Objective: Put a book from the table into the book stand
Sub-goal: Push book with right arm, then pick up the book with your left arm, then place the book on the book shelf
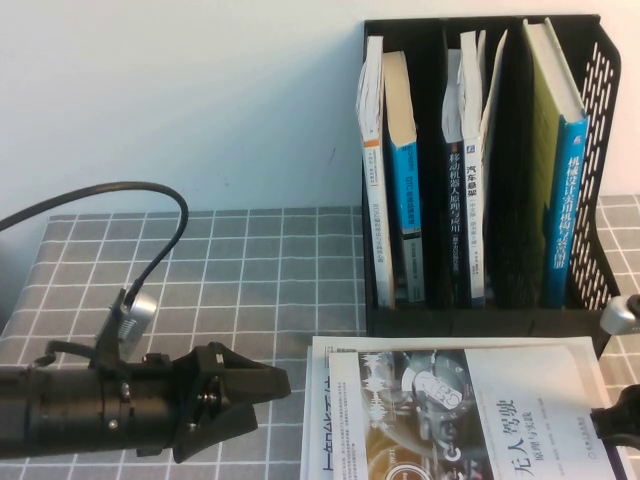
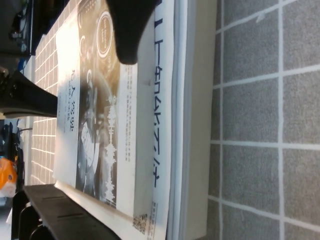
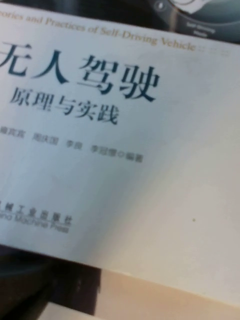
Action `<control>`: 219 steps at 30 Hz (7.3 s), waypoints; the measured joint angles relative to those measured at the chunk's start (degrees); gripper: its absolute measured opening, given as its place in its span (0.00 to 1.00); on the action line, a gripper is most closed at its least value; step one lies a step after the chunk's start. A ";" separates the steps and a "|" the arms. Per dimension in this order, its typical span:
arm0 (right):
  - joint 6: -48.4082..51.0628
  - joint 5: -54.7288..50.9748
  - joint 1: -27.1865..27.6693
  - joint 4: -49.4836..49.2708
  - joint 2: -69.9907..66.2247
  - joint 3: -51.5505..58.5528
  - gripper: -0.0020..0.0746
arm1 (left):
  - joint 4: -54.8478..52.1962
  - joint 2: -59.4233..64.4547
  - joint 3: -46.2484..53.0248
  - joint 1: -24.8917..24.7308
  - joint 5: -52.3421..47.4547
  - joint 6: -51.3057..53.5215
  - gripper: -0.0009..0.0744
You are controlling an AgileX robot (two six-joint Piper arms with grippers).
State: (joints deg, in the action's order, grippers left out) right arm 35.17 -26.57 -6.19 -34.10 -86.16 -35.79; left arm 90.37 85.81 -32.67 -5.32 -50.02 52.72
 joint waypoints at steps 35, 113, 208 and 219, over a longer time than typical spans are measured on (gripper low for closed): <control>13.89 -2.35 -5.78 -24.43 -1.34 0.35 0.02 | 7.58 23.50 0.63 0.00 -13.28 13.41 0.74; 6.02 -9.98 20.49 -5.62 27.92 -25.82 0.02 | -10.82 -13.95 -51.87 -6.12 -3.14 -27.97 0.14; 4.57 -24.88 20.49 -3.53 24.98 -20.66 0.02 | -127.20 39.92 -112.19 -49.72 -2.27 -110.35 0.14; 5.23 -24.89 20.49 -4.03 24.98 -20.64 0.02 | -127.45 45.32 -112.42 -49.64 1.14 -110.40 0.14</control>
State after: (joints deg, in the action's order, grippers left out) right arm 40.40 -51.46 14.30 -38.13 -61.18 -56.43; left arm -37.08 131.14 -145.08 -54.96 -48.87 -57.68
